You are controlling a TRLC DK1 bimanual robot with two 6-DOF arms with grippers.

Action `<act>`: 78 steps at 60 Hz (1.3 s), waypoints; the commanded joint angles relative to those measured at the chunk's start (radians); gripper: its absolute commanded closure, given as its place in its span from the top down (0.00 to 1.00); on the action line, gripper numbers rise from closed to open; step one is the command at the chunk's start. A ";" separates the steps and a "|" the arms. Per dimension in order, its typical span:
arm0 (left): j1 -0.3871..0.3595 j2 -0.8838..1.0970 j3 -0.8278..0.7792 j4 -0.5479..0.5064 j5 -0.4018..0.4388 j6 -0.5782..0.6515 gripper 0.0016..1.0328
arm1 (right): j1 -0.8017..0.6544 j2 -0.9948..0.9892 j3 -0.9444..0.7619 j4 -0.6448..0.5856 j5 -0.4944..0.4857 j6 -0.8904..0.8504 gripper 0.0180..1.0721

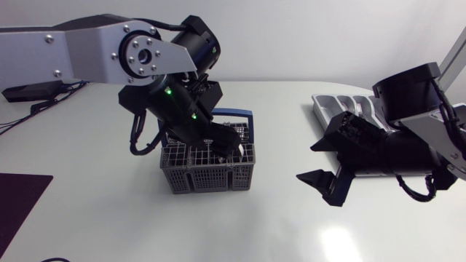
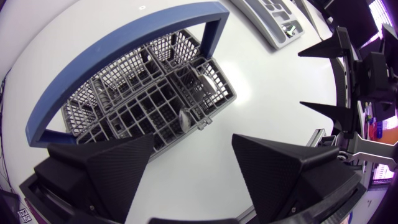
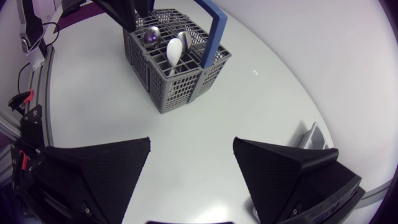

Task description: Unload the cutlery basket into the drawer organizer.

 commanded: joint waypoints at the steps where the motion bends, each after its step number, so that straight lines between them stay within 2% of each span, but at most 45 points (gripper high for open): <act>1: 0.018 0.030 -0.031 0.009 0.016 0.025 0.72 | 0.034 0.004 -0.014 0.000 0.016 0.051 0.91; 10: 0.024 0.038 -0.036 0.011 0.029 0.031 0.70 | 0.082 0.018 -0.006 0.006 0.043 0.080 0.91; 17: 0.024 0.047 -0.036 0.015 0.042 0.040 0.56 | 0.119 0.026 0.000 0.012 0.062 0.106 0.91; 34: 0.043 0.073 -0.033 0.026 0.071 0.066 0.56 | 0.195 0.038 0.020 0.011 0.081 0.160 0.91; 41: 0.050 0.076 -0.035 0.045 0.071 0.069 0.40 | 0.223 0.052 0.031 0.012 0.092 0.175 0.91; 52: 0.055 0.091 -0.030 0.052 0.079 0.077 0.39 | 0.243 0.066 0.038 0.017 0.095 0.189 0.91; 60: 0.055 0.100 -0.027 0.061 0.079 0.080 0.27 | 0.252 0.075 0.040 0.026 0.096 0.197 0.91; 71: 0.049 0.113 -0.013 0.061 0.079 0.080 0.26 | 0.255 0.076 0.040 0.026 0.098 0.197 0.91; 78: 0.046 0.119 -0.012 0.066 0.079 0.078 0.19 | 0.258 0.076 0.034 0.026 0.101 0.197 0.91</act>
